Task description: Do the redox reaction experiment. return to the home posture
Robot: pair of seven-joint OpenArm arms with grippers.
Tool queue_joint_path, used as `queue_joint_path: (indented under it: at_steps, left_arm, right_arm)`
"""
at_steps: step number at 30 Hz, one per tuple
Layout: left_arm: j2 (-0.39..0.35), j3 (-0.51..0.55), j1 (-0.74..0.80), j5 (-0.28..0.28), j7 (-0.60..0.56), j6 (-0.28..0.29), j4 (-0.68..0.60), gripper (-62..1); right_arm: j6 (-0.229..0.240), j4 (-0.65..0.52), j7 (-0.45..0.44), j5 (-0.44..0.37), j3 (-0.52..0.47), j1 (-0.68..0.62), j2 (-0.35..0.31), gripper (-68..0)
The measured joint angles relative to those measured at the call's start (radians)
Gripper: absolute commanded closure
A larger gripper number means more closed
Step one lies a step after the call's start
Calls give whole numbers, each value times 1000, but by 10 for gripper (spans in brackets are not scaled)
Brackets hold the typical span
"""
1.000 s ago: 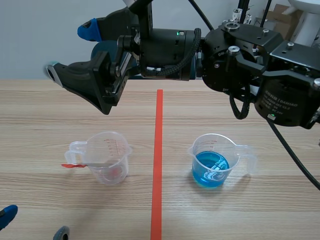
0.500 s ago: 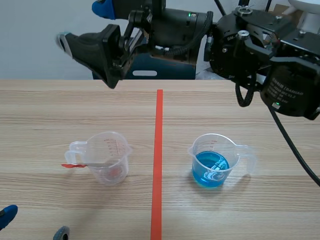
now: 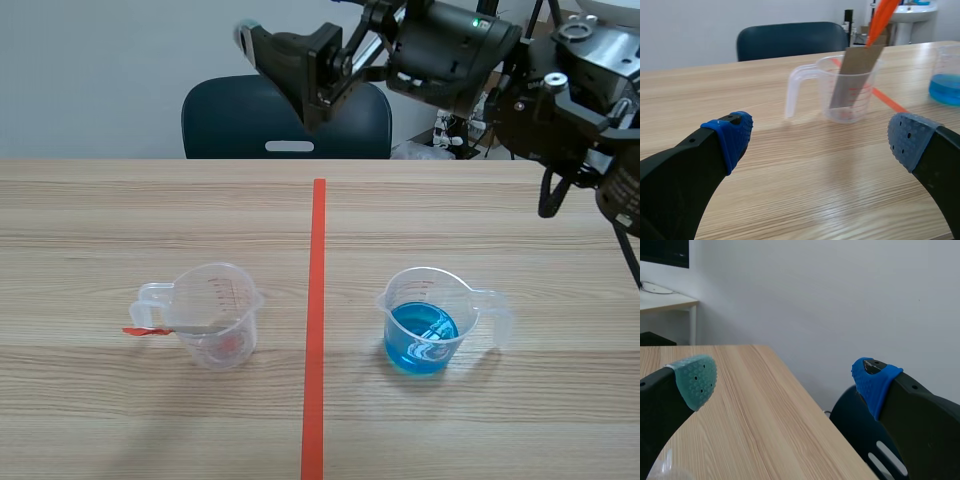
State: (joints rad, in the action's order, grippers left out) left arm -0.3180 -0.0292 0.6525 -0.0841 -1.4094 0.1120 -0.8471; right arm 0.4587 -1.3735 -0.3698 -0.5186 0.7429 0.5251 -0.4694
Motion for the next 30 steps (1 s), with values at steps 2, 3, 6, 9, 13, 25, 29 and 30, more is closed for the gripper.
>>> queue_joint_path:
  at_steps: [2, 3, 6, 9, 13, 25, 29, 30]
  left_arm:
    - [-51, 0, 21, -61, 4, -11, 0, -568]
    - [-77, 0, 31, -115, 10, -40, 0, -568]
    - [-159, 4, 52, -332, 10, -82, 0, -568]
    - [-239, 39, 85, -544, 13, -81, -1, -568]
    - [-336, 84, 139, -668, 13, -75, 1, -566]
    - [-552, 83, 134, -356, 66, -74, -213, -566]
    - [-578, 104, 130, -236, 515, -75, -463, -566]
    - [-573, 116, 128, -219, 605, -74, -531, -566]
  right_arm:
    - [-9, 0, 0, 45, -40, -49, -8, -560]
    - [-12, -3, 0, 64, -60, -78, -10, -560]
    - [-42, -46, 0, 146, -116, -178, -32, -560]
    - [-53, -113, 0, 196, -184, -286, -57, -560]
    - [-85, -186, 1, 204, -295, -429, -82, -560]
    - [-178, -367, -8, 291, -634, -919, -135, -560]
    - [-175, -450, -45, 291, -739, -1032, -135, -560]
    - [-174, -472, -60, 291, -762, -1058, -135, -560]
